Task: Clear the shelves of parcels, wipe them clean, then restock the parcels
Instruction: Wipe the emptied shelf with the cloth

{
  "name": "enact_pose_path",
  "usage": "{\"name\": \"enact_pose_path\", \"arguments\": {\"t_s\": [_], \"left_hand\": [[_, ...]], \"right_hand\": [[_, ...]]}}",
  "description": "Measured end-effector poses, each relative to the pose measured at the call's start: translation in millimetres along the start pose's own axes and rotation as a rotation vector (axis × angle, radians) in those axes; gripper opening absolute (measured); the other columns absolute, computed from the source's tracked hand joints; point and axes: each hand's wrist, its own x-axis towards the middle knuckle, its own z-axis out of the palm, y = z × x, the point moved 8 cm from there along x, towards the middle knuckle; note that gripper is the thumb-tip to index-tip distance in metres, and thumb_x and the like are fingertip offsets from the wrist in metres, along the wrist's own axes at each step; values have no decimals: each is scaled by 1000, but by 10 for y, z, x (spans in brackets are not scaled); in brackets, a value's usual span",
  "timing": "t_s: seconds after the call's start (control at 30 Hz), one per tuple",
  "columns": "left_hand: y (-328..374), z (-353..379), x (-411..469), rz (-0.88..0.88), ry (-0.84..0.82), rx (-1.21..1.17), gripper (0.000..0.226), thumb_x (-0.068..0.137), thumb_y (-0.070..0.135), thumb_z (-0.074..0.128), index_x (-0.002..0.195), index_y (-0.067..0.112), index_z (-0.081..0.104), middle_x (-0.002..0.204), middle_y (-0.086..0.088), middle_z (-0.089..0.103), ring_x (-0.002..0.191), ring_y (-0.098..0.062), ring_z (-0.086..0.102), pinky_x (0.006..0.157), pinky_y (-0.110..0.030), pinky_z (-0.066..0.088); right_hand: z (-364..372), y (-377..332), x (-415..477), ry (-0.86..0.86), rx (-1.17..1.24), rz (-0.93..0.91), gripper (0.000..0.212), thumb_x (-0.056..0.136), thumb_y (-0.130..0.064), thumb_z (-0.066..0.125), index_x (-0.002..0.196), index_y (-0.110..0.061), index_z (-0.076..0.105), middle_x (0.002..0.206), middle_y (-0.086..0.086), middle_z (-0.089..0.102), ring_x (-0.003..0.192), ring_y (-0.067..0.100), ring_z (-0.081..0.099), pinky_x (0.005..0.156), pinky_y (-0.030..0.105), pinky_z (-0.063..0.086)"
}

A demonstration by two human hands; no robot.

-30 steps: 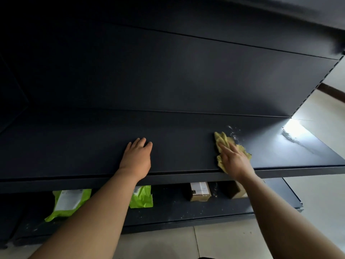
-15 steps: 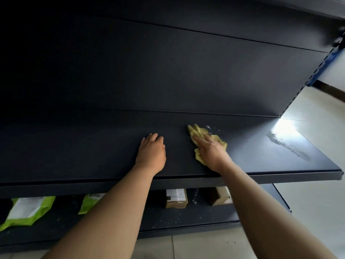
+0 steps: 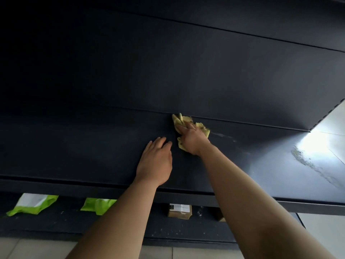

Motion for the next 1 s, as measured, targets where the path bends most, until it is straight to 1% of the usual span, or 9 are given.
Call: {"name": "enact_pose_path", "arguments": {"t_s": [0.17,0.3,0.37,0.5,0.6,0.73,0.87,0.93,1.0], "left_hand": [[-47,29,13,-9,-5,-4,45,103,27,26,147,19,33,156,-1,25,145,-14,17,121,-30,7],[-59,41,-1,-10,-6,-3,45,104,27,26,147,20,32,157,0,24,145,-13,16,120,-29,5],[-61,41,4,-10,-7,-4,45,104,27,25,147,20,32,157,1,24,145,-13,16,120,-29,5],[-70,43,6,-18,-9,4,45,104,27,25,147,20,32,157,0,24,145,-14,17,120,-29,5],[-71,44,0,-19,-6,6,44,104,26,26,147,20,33,156,0,25,145,-14,18,119,-29,5],[-60,33,9,-17,-5,12,44,103,26,27,147,20,33,156,0,25,145,-14,17,119,-29,6],[-90,20,16,-27,-17,8,44,103,26,28,147,20,34,157,1,25,145,-13,18,120,-29,6],[-79,11,17,-21,-33,7,45,104,27,27,147,19,33,157,1,25,145,-13,17,120,-29,7],[-62,5,9,-10,-53,13,45,104,27,26,148,18,32,157,0,24,145,-14,17,120,-30,7]], "right_hand": [[-160,500,144,36,-24,159,59,96,-42,45,151,-33,26,159,10,18,143,33,22,116,40,19],[-306,1126,-48,86,-42,308,57,94,-46,48,146,-29,34,154,13,25,141,34,25,113,44,21],[-360,1435,-204,97,-44,394,58,94,-48,46,146,-27,33,155,13,25,141,34,24,114,46,21],[-333,1786,-554,121,3,613,56,95,-48,40,145,-23,33,154,15,23,143,33,19,117,49,15],[-252,1642,-746,120,-19,759,51,96,-47,30,141,-25,34,154,14,19,141,34,13,113,58,9],[-75,1026,-726,40,-64,737,54,98,-47,21,150,-30,19,160,15,3,144,40,0,110,68,2],[184,343,-663,19,-99,507,62,98,-48,20,154,-28,3,160,19,-5,145,43,-7,108,69,-1],[132,428,-709,41,-67,451,63,97,-50,21,154,-26,6,161,17,-3,147,37,-6,112,64,-1],[-9,786,-845,75,-41,490,63,97,-51,23,154,-25,13,162,15,2,149,31,-3,116,57,1]]}}
